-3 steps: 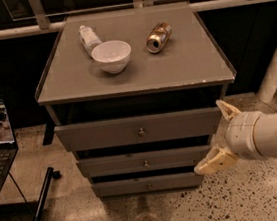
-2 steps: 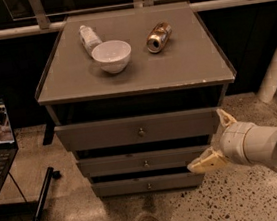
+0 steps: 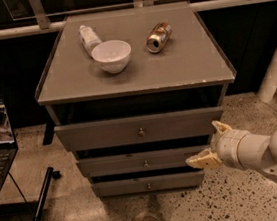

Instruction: Open middle drawer

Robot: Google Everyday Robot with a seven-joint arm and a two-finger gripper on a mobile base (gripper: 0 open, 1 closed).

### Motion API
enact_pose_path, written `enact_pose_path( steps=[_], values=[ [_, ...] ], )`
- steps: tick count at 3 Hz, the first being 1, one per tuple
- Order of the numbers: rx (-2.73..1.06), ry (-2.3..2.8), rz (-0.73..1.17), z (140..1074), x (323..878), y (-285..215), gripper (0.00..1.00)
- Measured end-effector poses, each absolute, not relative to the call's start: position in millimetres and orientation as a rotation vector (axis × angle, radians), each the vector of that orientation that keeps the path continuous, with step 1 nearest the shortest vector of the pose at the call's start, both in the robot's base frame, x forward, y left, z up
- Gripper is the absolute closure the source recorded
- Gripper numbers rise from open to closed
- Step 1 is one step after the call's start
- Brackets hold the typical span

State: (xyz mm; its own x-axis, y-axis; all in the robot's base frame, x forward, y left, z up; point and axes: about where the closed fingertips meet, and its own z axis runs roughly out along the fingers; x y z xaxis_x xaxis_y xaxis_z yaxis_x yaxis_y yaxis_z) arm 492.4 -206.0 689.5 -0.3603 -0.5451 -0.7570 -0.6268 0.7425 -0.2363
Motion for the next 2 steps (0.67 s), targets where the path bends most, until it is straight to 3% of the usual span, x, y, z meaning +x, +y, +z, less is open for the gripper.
enact_pose_path(
  steps=[2],
  values=[
    [-0.884,2.045,0.115,689.5,492.4,-205.9,0.66]
  ],
)
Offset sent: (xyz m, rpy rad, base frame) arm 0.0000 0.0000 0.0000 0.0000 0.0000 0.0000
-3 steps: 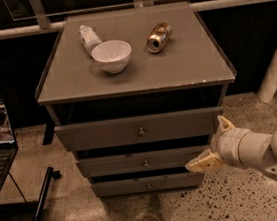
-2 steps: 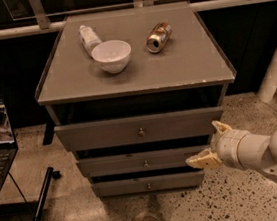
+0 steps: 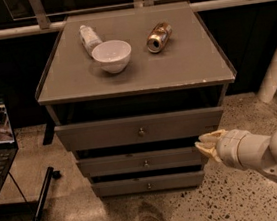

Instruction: Open middle drawer

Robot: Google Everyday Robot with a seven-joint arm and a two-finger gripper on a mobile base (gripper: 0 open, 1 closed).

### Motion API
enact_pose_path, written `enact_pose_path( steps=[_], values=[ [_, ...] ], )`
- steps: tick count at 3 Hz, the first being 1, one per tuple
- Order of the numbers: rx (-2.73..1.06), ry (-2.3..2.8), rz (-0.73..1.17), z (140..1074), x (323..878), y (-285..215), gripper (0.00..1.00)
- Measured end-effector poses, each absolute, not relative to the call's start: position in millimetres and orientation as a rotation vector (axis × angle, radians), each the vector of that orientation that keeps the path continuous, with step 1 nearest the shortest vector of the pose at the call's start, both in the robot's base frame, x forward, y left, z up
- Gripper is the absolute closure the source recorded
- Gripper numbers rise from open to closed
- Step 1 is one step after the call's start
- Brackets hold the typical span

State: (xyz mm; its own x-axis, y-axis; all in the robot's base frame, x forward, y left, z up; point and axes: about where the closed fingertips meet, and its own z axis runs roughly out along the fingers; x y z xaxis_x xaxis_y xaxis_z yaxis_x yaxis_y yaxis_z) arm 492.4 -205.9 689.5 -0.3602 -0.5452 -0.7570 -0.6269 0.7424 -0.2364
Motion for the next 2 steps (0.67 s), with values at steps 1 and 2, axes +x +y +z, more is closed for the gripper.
enact_pose_path(
  steps=[1,2],
  values=[
    [-0.884,2.045,0.115,689.5,492.4,-205.9,0.88],
    [-0.852,2.050,0.129,681.3,494.9,-209.5,1.00]
  ],
)
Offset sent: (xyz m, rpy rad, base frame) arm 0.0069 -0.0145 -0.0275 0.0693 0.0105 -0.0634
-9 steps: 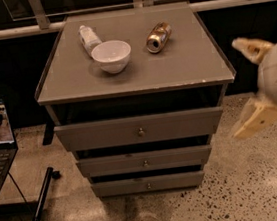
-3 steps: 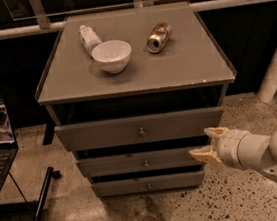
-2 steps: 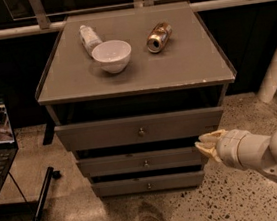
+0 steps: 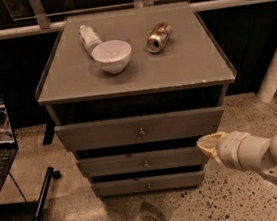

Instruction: Open middle drawer

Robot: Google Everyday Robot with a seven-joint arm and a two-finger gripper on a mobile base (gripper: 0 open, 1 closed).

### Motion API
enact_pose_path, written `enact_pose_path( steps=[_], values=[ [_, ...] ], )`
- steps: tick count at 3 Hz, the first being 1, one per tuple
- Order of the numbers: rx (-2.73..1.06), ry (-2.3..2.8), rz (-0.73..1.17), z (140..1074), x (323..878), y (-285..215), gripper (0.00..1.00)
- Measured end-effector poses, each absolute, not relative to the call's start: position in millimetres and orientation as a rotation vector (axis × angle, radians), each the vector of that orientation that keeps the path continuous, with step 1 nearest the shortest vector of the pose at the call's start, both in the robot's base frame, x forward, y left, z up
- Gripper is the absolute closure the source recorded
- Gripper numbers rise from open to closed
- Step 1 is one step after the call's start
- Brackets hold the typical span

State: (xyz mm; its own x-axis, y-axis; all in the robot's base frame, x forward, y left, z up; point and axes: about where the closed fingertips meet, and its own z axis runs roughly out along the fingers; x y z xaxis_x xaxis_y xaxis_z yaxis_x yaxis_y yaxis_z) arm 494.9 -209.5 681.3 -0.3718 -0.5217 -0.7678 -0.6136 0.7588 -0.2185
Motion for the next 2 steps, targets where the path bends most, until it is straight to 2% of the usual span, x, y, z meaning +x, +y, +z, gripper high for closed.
enact_pose_path(
  steps=[2],
  values=[
    [-0.613,2.004,0.121,624,525,-250,1.00]
  ],
)
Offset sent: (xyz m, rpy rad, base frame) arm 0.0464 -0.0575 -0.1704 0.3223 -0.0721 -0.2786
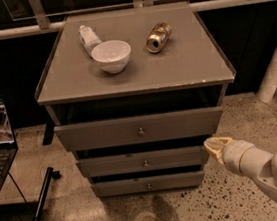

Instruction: Open middle drawer

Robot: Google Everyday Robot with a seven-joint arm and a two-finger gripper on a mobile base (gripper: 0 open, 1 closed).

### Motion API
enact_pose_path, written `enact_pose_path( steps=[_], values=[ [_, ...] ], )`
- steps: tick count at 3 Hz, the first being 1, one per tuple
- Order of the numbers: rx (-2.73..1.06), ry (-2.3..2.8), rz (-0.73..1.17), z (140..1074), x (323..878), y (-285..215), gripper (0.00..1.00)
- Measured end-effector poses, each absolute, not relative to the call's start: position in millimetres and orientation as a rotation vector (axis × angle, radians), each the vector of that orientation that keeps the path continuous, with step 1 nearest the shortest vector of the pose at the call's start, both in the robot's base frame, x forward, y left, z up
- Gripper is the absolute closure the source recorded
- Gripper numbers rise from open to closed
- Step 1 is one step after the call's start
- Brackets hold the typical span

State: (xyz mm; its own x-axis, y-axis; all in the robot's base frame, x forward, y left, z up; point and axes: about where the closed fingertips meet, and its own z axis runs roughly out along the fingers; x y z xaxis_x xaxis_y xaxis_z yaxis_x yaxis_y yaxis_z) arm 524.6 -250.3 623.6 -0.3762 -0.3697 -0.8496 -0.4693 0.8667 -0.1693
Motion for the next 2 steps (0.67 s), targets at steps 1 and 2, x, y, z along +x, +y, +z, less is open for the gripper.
enact_pose_path(
  steps=[1,2],
  values=[
    [-0.503,1.996,0.207,575,537,-259,1.00],
    [-0.421,2.027,0.321,516,546,-263,1.00]
  ],
)
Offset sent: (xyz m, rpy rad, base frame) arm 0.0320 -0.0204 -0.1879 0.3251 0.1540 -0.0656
